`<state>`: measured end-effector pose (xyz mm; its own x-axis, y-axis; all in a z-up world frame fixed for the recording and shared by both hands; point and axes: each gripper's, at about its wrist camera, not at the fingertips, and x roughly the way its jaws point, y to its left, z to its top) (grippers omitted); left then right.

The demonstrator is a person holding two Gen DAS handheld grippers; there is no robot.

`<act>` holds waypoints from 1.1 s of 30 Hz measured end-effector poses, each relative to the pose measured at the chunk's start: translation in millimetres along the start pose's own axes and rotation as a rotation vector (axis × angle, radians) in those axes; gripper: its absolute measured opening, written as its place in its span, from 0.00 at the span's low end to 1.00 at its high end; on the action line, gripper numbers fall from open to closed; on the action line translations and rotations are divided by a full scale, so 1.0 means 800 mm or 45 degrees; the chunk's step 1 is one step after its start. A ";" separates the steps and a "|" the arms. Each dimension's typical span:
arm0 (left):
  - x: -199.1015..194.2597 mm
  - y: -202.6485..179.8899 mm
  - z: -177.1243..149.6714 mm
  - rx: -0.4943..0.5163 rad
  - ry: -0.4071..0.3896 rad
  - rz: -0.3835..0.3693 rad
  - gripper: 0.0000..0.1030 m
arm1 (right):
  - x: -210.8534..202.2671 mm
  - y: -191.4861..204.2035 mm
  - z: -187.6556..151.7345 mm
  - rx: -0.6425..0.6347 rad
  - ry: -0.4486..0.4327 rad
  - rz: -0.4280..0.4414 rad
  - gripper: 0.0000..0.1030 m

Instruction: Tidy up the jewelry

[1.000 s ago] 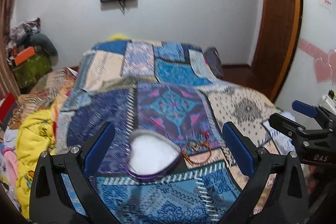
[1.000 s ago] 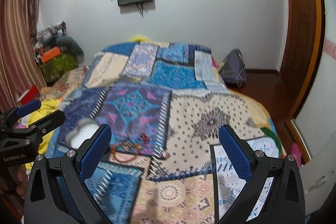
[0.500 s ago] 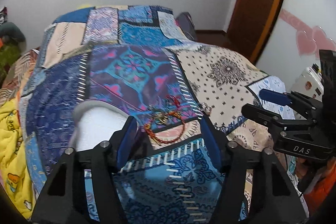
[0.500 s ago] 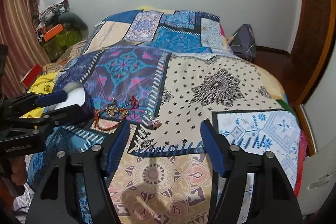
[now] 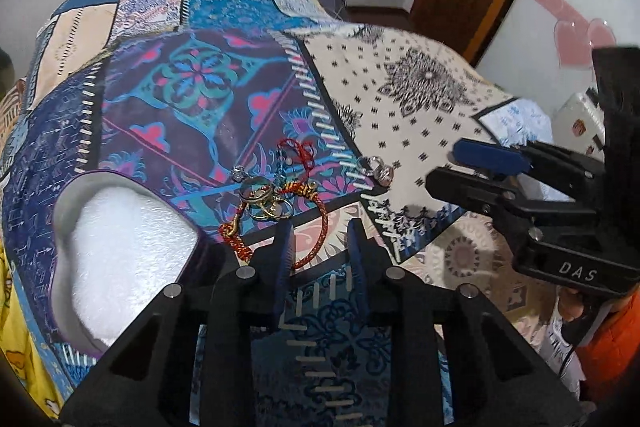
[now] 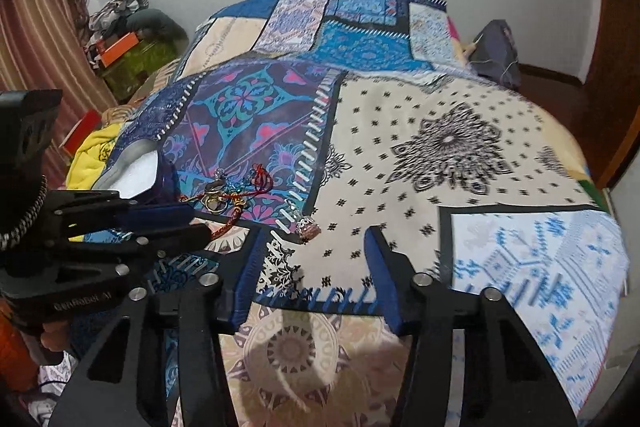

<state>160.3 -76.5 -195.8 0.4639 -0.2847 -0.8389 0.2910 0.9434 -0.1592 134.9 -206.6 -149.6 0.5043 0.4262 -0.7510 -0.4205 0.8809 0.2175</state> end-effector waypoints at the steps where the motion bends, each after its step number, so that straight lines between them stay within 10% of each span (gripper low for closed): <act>1: 0.006 0.000 0.000 0.005 0.018 -0.001 0.25 | 0.005 -0.001 0.002 -0.002 0.014 0.011 0.40; 13: 0.025 0.009 0.000 0.008 0.041 -0.016 0.02 | 0.043 0.016 0.011 -0.133 0.096 -0.010 0.30; 17: 0.023 0.013 0.002 -0.031 0.034 -0.035 0.02 | 0.056 0.021 0.010 -0.182 0.152 -0.006 0.14; 33: -0.049 0.017 0.012 -0.088 -0.141 -0.068 0.01 | 0.020 0.025 0.016 -0.087 0.096 0.066 0.14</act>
<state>154.4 -54.5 -160.1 0.5401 -0.3481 -0.7662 0.2614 0.9348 -0.2404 144.6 -179.6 -149.6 0.4237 0.4516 -0.7852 -0.4962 0.8409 0.2159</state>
